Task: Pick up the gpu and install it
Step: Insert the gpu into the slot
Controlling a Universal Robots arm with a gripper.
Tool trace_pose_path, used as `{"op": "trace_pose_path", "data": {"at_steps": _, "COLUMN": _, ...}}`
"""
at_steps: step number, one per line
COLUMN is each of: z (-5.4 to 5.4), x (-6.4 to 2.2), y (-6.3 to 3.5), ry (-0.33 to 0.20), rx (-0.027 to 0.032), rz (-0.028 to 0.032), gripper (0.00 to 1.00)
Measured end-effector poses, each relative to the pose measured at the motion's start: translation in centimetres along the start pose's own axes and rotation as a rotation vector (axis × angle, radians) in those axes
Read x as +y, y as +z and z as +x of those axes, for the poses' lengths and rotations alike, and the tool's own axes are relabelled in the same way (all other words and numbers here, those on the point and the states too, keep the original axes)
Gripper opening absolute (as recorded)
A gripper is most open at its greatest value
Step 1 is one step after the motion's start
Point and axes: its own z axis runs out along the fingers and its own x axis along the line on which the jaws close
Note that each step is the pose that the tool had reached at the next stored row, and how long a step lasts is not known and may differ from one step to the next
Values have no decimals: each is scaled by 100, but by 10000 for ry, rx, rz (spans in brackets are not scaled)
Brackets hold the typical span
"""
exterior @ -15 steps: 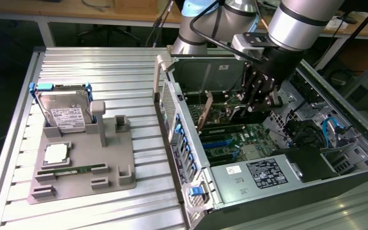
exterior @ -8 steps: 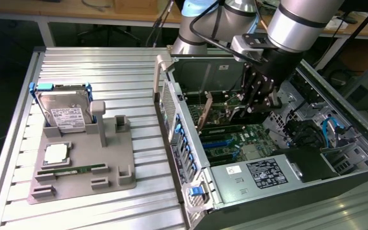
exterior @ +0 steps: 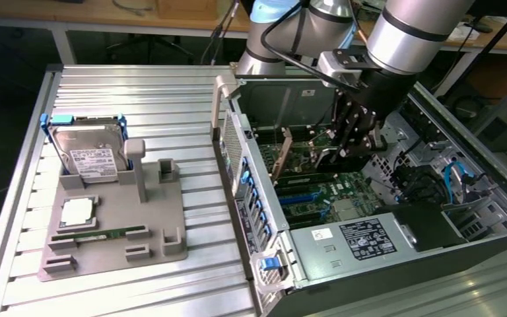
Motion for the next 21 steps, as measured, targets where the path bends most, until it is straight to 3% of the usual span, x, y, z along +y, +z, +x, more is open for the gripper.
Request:
{"op": "trace_pose_path", "data": {"at_steps": 5, "z": 1, "x": 0, "y": 15, "ry": 0, "rx": -3, "rz": 1, "gripper": 27}}
{"op": "trace_pose_path", "data": {"at_steps": 17, "z": 10, "x": -3, "y": 284, "ry": -788, "rx": 9, "rz": -8, "gripper": 27}}
{"op": "trace_pose_path", "data": {"at_steps": 21, "z": 14, "x": 37, "y": 368, "ry": -1052, "rx": 12, "rz": -10, "gripper": 27}}
